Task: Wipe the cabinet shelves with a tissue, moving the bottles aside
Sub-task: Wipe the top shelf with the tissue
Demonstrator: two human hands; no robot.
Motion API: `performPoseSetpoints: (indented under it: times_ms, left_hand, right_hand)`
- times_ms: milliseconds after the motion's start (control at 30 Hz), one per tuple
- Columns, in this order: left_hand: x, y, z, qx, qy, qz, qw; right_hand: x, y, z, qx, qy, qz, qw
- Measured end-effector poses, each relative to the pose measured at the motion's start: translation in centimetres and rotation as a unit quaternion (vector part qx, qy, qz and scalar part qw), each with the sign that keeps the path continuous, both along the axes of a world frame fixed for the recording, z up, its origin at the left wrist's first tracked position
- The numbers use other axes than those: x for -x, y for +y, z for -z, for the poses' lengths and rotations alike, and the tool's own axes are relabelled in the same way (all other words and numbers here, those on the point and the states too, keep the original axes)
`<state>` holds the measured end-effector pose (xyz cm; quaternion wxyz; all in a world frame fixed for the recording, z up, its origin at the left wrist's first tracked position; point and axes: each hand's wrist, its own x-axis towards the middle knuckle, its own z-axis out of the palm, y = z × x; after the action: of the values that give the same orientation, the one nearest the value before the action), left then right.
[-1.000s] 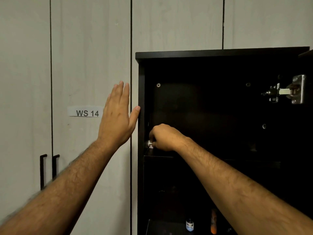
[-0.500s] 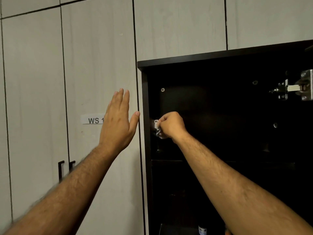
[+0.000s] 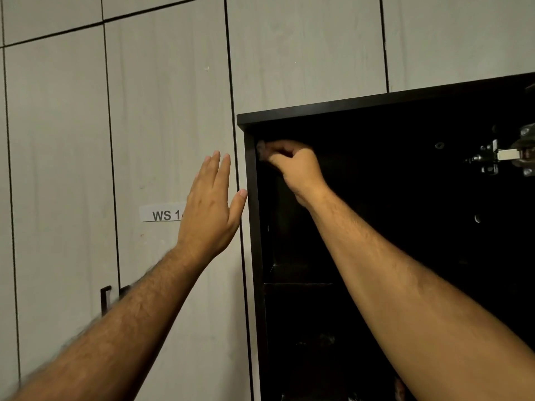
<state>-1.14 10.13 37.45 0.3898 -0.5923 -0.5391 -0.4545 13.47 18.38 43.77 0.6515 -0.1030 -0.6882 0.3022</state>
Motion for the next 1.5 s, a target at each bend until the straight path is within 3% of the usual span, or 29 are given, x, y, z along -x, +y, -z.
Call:
performPoseSetpoints:
  times_ms: [100, 233, 300, 500, 633, 933, 1100, 1233, 1367, 1500]
  left_hand:
    - [0.2, 0.1, 0.2, 0.003, -0.004, 0.0, 1.0]
    - [0.0, 0.0, 0.3, 0.012, -0.01, -0.003, 1.0]
    - [0.0, -0.1, 0.2, 0.013, -0.011, -0.005, 1.0]
    - [0.0, -0.6, 0.0, 0.004, -0.01, -0.011, 1.0]
    - [0.4, -1.1, 0.1, 0.008, -0.017, -0.02, 1.0]
    - [-0.1, -1.6, 0.8, 0.017, -0.027, -0.011, 0.999]
    - [-0.6, -1.6, 0.9, 0.016, -0.027, -0.01, 0.999]
    - [-0.5, -1.6, 1.0, 0.016, -0.028, -0.011, 0.999]
    - [-0.5, -1.9, 1.0, 0.016, -0.028, -0.008, 0.999]
    - [-0.3, -1.9, 1.1, 0.015, -0.024, -0.009, 1.0]
  right_hand:
    - [-0.1, 0.5, 2.7, -0.038, -0.064, 0.041, 0.996]
    - [-1.7, 1.3, 5.1, 0.044, -0.22, -0.016, 0.974]
    - [-2.2, 0.9, 5.0, 0.06, -0.253, -0.042, 0.965]
    - [-0.9, -1.0, -0.2, 0.009, -0.048, -0.08, 0.996]
    - [-0.6, -1.9, -0.2, -0.024, -0.022, -0.071, 0.997]
    - [-2.4, -0.6, 6.2, 0.015, -0.22, -0.1, 0.97]
    - [-2.9, 0.3, 8.8, -0.007, -0.442, -0.017, 0.897]
    - [-2.0, 0.3, 9.0, -0.058, -0.51, 0.108, 0.851]
    - [-0.7, 0.9, 8.4, -0.061, -0.473, 0.236, 0.847]
    - [-0.6, 1.3, 6.7, -0.053, -0.297, 0.257, 0.918]
